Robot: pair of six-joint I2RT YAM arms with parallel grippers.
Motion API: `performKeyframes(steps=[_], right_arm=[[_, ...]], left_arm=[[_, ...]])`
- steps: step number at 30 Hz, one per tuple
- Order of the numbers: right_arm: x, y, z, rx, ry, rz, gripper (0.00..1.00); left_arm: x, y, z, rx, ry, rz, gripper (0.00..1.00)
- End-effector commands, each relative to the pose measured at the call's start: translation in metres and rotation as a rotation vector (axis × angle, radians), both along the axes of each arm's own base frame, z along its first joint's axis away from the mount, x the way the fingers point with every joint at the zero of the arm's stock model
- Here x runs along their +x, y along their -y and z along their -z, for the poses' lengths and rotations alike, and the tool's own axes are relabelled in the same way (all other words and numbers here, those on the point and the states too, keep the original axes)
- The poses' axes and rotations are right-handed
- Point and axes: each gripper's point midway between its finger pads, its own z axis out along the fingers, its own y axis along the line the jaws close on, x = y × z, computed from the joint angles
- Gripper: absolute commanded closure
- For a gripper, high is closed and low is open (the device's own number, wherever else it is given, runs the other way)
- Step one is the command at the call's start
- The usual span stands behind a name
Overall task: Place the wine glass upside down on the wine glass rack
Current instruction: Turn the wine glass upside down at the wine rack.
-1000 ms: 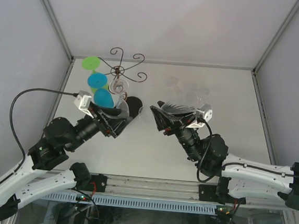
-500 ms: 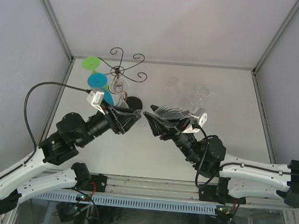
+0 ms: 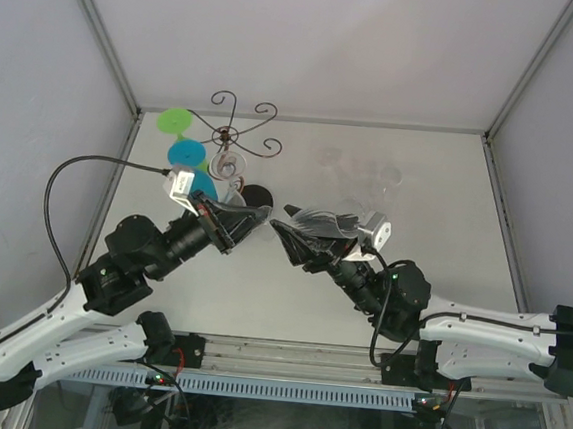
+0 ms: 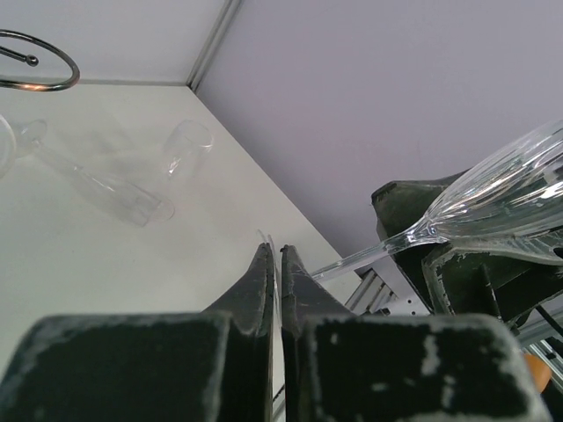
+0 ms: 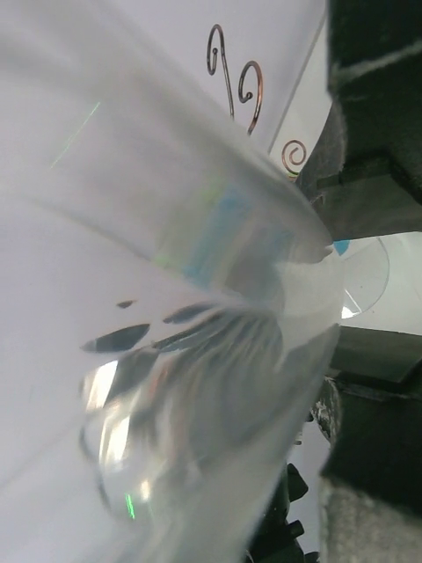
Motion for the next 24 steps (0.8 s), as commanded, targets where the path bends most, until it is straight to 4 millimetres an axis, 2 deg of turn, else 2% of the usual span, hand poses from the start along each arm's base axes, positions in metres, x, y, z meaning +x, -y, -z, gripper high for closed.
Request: performKeyframes(steps=[1, 4, 12, 20, 24], right_arm=[[-0.004, 0.006, -0.018, 0.010, 0.022, 0.008, 0.68], [-0.003, 0.005, -0.012, -0.030, 0.022, 0.014, 0.54], [-0.003, 0.009, 0.010, -0.159, 0.015, 0.025, 0.32], [-0.007, 0.017, 0.041, -0.306, -0.013, 0.009, 0.27], [-0.011, 0.029, 0.061, -0.396, -0.049, 0.002, 0.27]], left_arm=[[-0.012, -0.002, -0.015, -0.057, 0.047, 0.044, 1.00], [-0.012, -0.009, -0.016, -0.066, 0.049, 0.024, 1.00], [-0.011, -0.027, -0.020, -0.080, 0.055, -0.041, 1.00], [-0.010, -0.049, -0.025, -0.068, 0.074, -0.114, 1.00], [-0.007, -0.058, -0.023, -0.023, 0.086, -0.154, 1.00]])
